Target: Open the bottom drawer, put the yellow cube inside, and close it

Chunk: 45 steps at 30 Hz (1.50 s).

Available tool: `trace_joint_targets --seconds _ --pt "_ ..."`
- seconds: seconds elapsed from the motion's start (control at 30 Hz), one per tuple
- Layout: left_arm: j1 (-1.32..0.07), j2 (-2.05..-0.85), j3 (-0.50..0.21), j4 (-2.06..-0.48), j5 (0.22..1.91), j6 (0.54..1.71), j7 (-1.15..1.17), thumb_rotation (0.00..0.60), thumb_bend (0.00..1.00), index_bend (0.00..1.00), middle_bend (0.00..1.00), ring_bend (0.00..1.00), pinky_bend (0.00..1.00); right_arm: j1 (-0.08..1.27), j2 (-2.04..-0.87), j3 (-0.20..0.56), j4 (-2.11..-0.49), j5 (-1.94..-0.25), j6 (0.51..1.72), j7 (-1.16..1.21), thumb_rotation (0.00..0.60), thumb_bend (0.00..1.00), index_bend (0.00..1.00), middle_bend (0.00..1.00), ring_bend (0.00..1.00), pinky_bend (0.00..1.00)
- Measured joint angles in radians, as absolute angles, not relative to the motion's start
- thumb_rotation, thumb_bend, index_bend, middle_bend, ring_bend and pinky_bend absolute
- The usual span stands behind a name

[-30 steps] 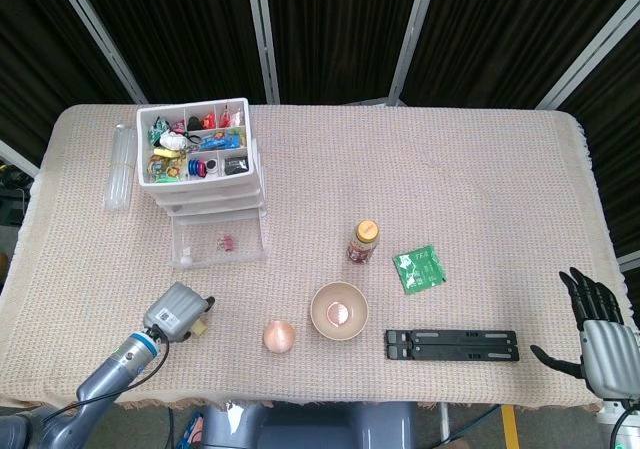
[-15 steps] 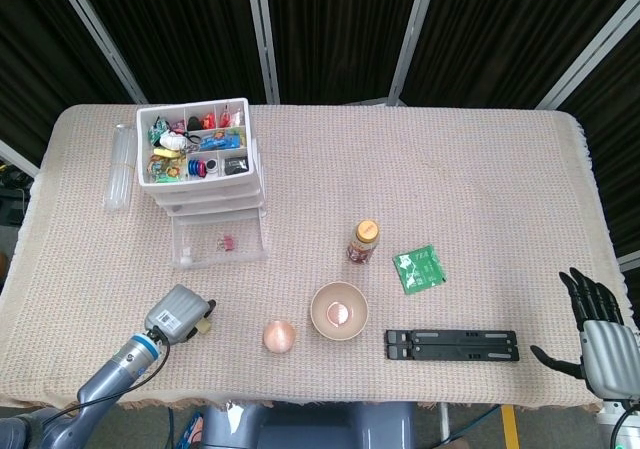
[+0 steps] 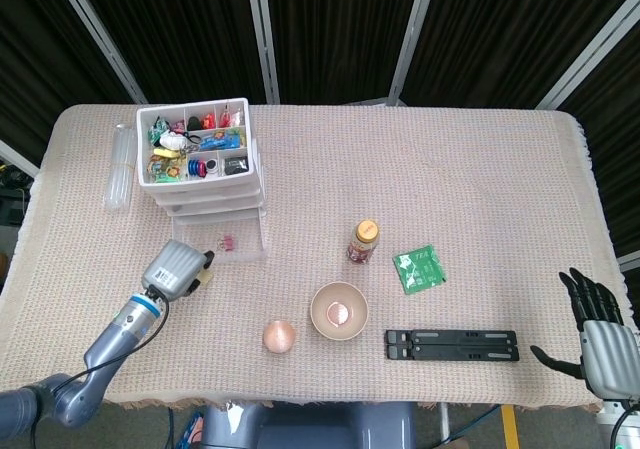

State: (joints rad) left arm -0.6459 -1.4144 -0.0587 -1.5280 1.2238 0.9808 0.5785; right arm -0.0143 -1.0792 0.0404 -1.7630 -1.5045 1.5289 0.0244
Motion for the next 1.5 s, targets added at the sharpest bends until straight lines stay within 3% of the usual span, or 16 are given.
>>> trace_joint_targets --seconds 0.1,0.23,0.33,0.53,0.7,0.77,0.83,0.97,1.0,1.23,1.5 --pt "-0.682 -1.453 -0.108 -1.461 1.178 0.964 0.592 0.6 0.59 0.58 0.99 0.91 0.76 -0.014 -1.078 0.041 -1.762 -1.502 1.528 0.025 0.6 0.0 0.05 0.0 0.0 0.0" --pt "-0.72 -1.507 -0.165 -1.392 1.117 0.96 0.613 0.6 0.37 0.35 0.97 0.89 0.75 -0.014 -1.077 0.041 -1.761 -1.501 1.527 0.029 0.6 0.0 0.05 0.0 0.0 0.0" --pt "-0.73 -1.524 -0.174 -1.371 1.087 0.965 0.648 0.6 0.27 0.26 0.96 0.89 0.75 -0.015 -1.076 0.041 -1.761 -1.502 1.528 0.032 0.6 0.0 0.05 0.0 0.0 0.0" --pt "-0.71 -1.512 -0.144 -1.388 1.079 0.992 0.664 0.6 0.23 0.16 0.93 0.86 0.73 -0.015 -1.075 0.04 -1.762 -1.505 1.529 0.033 0.6 0.0 0.05 0.0 0.0 0.0" --pt "-0.673 -1.478 -0.094 -1.419 1.137 1.03 0.65 0.6 0.35 0.23 0.67 0.63 0.59 -0.016 -1.076 0.04 -1.763 -1.503 1.529 0.028 0.6 0.0 0.05 0.0 0.0 0.0" --pt "-0.658 -1.464 -0.073 -1.433 1.173 1.049 0.636 0.6 0.47 0.31 0.52 0.5 0.51 -0.016 -1.077 0.04 -1.764 -1.503 1.529 0.026 0.6 0.0 0.05 0.0 0.0 0.0" --pt "-0.643 -1.447 -0.044 -1.445 1.231 1.073 0.619 0.6 0.6 0.35 0.44 0.43 0.45 -0.015 -1.077 0.04 -1.764 -1.503 1.528 0.025 0.6 0.0 0.05 0.0 0.0 0.0" --pt "-0.621 -1.415 0.026 -1.441 1.395 1.133 0.591 0.6 0.94 0.36 0.34 0.32 0.34 -0.015 -1.078 0.04 -1.766 -1.504 1.528 0.023 0.6 0.0 0.05 0.0 0.0 0.0" --pt "-0.617 -1.407 0.05 -1.429 1.459 1.156 0.583 0.6 0.98 0.37 0.32 0.3 0.33 -0.015 -1.079 0.04 -1.767 -1.504 1.528 0.022 0.6 0.0 0.05 0.0 0.0 0.0" --pt "-0.617 -1.359 0.193 -1.297 1.812 1.25 0.553 0.6 1.0 0.37 0.19 0.11 0.22 -0.016 -1.079 0.04 -1.769 -1.501 1.528 0.021 0.6 0.0 0.05 0.0 0.0 0.0" --pt "-0.675 -1.328 0.252 -1.252 1.915 1.162 0.587 0.6 1.0 0.35 0.16 0.08 0.2 -0.016 -1.077 0.041 -1.769 -1.5 1.527 0.024 0.6 0.0 0.05 0.0 0.0 0.0"
